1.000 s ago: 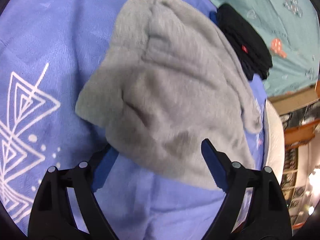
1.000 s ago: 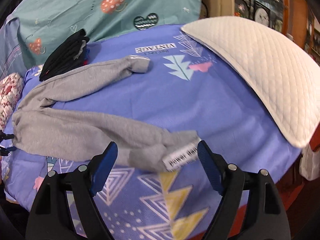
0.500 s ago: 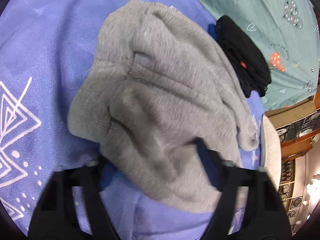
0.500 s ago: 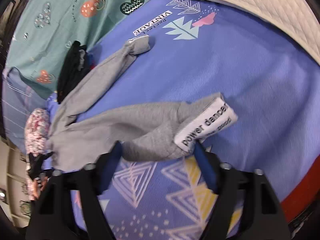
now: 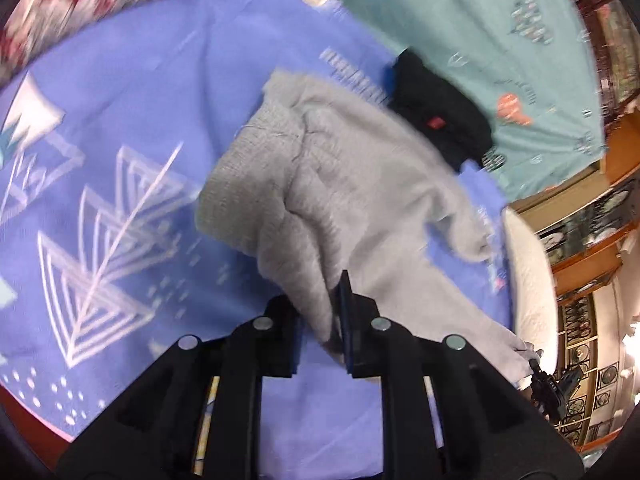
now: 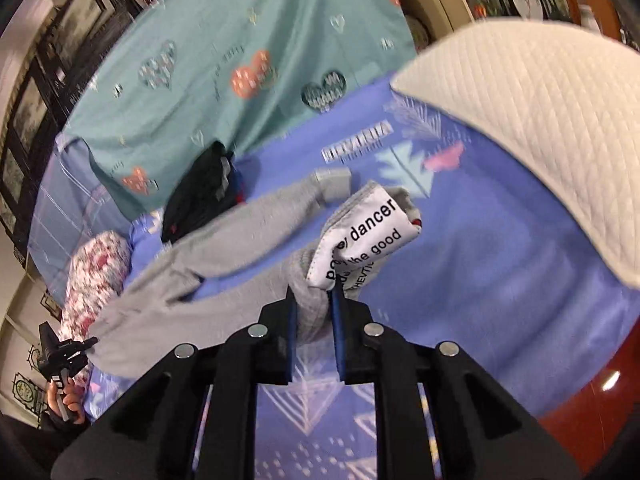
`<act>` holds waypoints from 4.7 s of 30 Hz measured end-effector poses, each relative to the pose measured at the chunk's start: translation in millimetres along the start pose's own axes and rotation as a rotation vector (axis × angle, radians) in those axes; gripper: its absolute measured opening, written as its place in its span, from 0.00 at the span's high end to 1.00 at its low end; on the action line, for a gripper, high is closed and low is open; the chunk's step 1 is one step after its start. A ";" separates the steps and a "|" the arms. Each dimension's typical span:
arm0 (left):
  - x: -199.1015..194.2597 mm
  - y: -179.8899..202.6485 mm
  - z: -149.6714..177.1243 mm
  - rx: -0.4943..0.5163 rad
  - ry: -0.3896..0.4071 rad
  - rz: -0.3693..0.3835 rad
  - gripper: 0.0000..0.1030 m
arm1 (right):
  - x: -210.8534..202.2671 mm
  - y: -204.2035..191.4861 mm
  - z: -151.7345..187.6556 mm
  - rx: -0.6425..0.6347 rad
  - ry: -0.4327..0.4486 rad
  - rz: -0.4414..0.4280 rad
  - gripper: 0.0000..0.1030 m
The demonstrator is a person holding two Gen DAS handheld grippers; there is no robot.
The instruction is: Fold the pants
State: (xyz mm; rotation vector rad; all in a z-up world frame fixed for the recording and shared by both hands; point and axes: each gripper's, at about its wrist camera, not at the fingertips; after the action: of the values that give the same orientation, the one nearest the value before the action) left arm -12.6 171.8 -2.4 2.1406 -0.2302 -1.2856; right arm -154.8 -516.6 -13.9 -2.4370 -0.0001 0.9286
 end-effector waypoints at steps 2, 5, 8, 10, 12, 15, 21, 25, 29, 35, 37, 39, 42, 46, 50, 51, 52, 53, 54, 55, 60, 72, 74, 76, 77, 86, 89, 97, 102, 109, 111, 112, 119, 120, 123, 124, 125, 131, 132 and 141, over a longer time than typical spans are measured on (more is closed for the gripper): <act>20.8 -21.9 10.3 -0.053 -0.057 -0.032 0.84 | 21.9 14.5 20.9 0.015 -0.083 0.045 0.85; 17.6 -22.4 13.5 -0.032 -0.039 -0.051 0.81 | 36.7 24.8 42.4 0.025 -0.112 0.082 0.85; -3.1 -8.1 11.3 0.042 0.005 -0.102 0.73 | 20.4 18.1 40.1 -0.018 -0.055 0.140 0.77; -21.0 0.7 7.7 0.074 0.065 -0.165 0.62 | 4.3 7.0 37.7 -0.117 0.030 0.342 0.59; -41.0 12.6 4.2 0.120 0.129 -0.180 0.58 | -15.6 -7.8 35.1 -0.202 0.142 0.498 0.51; -36.0 47.8 8.7 0.254 0.107 -0.145 0.50 | -23.4 -29.6 27.8 -0.203 0.129 0.259 0.50; 45.0 60.5 20.0 0.310 -0.084 -0.139 0.37 | 47.1 -53.5 39.6 -0.243 -0.134 0.105 0.51; 58.5 37.3 24.6 0.305 -0.100 -0.120 0.38 | 74.3 -21.8 54.9 -0.168 -0.234 0.150 0.51; 43.6 40.7 19.3 0.310 -0.099 -0.126 0.38 | 66.2 -35.7 48.4 -0.204 -0.222 0.143 0.51; -0.2 82.6 -52.4 0.457 0.173 -0.280 0.02 | 84.6 -147.7 -20.5 -0.494 -0.127 0.060 0.47; 7.1 78.2 -92.7 0.459 0.191 -0.338 0.02 | 108.6 -191.8 -43.5 -0.623 -0.105 0.041 0.46; 24.8 68.6 -127.6 0.460 0.144 -0.347 0.02 | 147.3 -240.0 -61.4 -0.773 -0.120 0.031 0.46; 65.6 55.3 -164.8 0.474 0.089 -0.406 0.02 | 216.9 -298.2 -77.9 -0.972 -0.160 0.051 0.46; 104.8 42.0 -187.6 0.494 0.034 -0.402 0.02 | 307.7 -346.8 -92.0 -1.117 -0.242 0.051 0.46; 131.7 43.0 -193.4 0.521 -0.015 -0.363 0.02 | 377.9 -363.6 -84.6 -1.244 -0.344 0.078 0.46; 138.5 44.4 -193.2 0.530 -0.026 -0.364 0.02 | 393.4 -363.6 -81.7 -1.273 -0.372 0.093 0.46; 144.4 45.5 -193.5 0.536 -0.036 -0.367 0.02 | 404.4 -361.9 -80.4 -1.289 -0.398 0.097 0.46; 147.3 47.7 -191.5 0.538 -0.043 -0.368 0.02 | 414.1 -360.9 -79.1 -1.308 -0.410 0.109 0.46; 152.7 48.9 -191.8 0.538 -0.051 -0.370 0.02 | 423.3 -358.6 -78.1 -1.327 -0.418 0.124 0.46; 157.1 49.6 -191.5 0.534 -0.060 -0.377 0.02 | 428.7 -356.9 -77.7 -1.335 -0.428 0.127 0.46; 158.1 57.5 -184.1 0.527 -0.081 -0.377 0.41 | 410.2 -353.8 -88.1 -1.317 -0.382 0.098 0.93; -0.5 72.0 -95.0 0.327 0.025 -0.002 0.12 | 154.3 -315.5 -14.2 -1.281 -0.059 -0.032 0.93; -11.7 71.4 -73.7 0.291 0.010 0.042 0.09 | 137.1 -298.1 19.1 -1.263 -0.065 -0.044 0.93; -11.2 70.4 -51.5 0.253 -0.020 0.069 0.07 | 137.7 -287.8 50.0 -1.236 -0.077 -0.056 0.93; -5.3 69.1 -43.5 0.229 -0.043 0.079 0.07 | 137.1 -285.8 61.0 -1.212 -0.080 -0.056 0.93; 54.6 48.2 -75.8 -0.062 -0.091 0.183 0.07 | 142.2 -265.3 99.4 -1.065 -0.108 -0.104 0.93; 72.2 39.6 -90.0 -0.146 -0.083 0.194 0.09 | 142.2 -262.3 105.5 -1.070 -0.105 -0.097 0.93; 48.5 62.1 -88.3 -0.011 -0.020 0.200 0.69 | 136.9 -252.5 105.3 -1.010 -0.074 -0.118 0.93; 56.3 53.3 -80.1 -0.002 -0.077 0.111 0.51 | 130.9 -243.4 101.7 -0.973 -0.077 -0.156 0.92; 45.4 53.2 -84.9 0.016 0.026 0.094 0.73 | 130.2 -240.1 111.8 -0.960 -0.083 -0.149 0.92; 19.8 63.2 -79.8 0.063 0.069 0.118 0.74 | 121.5 -240.7 106.9 -0.944 -0.060 -0.159 0.92; 4.9 67.4 -75.3 0.098 0.090 0.123 0.74 | 113.6 -241.7 103.8 -0.941 -0.041 -0.172 0.92; -27.2 24.2 -27.1 0.134 0.059 0.044 0.74 | 89.0 -249.1 131.6 -1.081 -0.110 -0.301 0.92; -18.3 9.5 -17.1 0.119 0.036 0.012 0.74 | 95.5 -247.7 141.5 -1.101 -0.143 -0.290 0.92; 3.8 -19.4 2.3 0.073 -0.004 -0.035 0.75 | 116.9 -239.9 159.7 -1.090 -0.227 -0.275 0.91; 5.3 -22.4 4.9 0.069 0.001 -0.032 0.75 | 120.9 -237.8 163.7 -1.085 -0.241 -0.269 0.91; 4.7 -23.1 6.2 0.069 0.015 -0.028 0.75 | 122.5 -236.6 166.6 -1.082 -0.245 -0.266 0.91; 2.2 -14.7 -1.4 0.107 0.037 -0.063 0.72 | 110.4 -239.6 161.2 -1.072 -0.210 -0.284 0.90; 7.0 -18.0 -2.0 0.103 0.022 -0.073 0.71 | 110.5 -238.9 162.5 -1.071 -0.212 -0.288 0.90; -31.1 -10.0 11.2 0.115 0.035 -0.093 0.32 | 84.8 -212.1 134.1 -0.910 -0.109 -0.282 0.44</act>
State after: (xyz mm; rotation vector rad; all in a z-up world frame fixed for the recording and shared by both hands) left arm -39.6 188.8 10.8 2.2929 -0.1966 -1.3148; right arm -134.6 -254.9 -49.4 -3.0433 -0.9715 1.0730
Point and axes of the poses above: each gripper's, at about its wrist camera, not at the fingertips, and x roughly the way its jaws point, y to its right, z to its underside, and after that the axes turned 1 degree about -x, right-handed
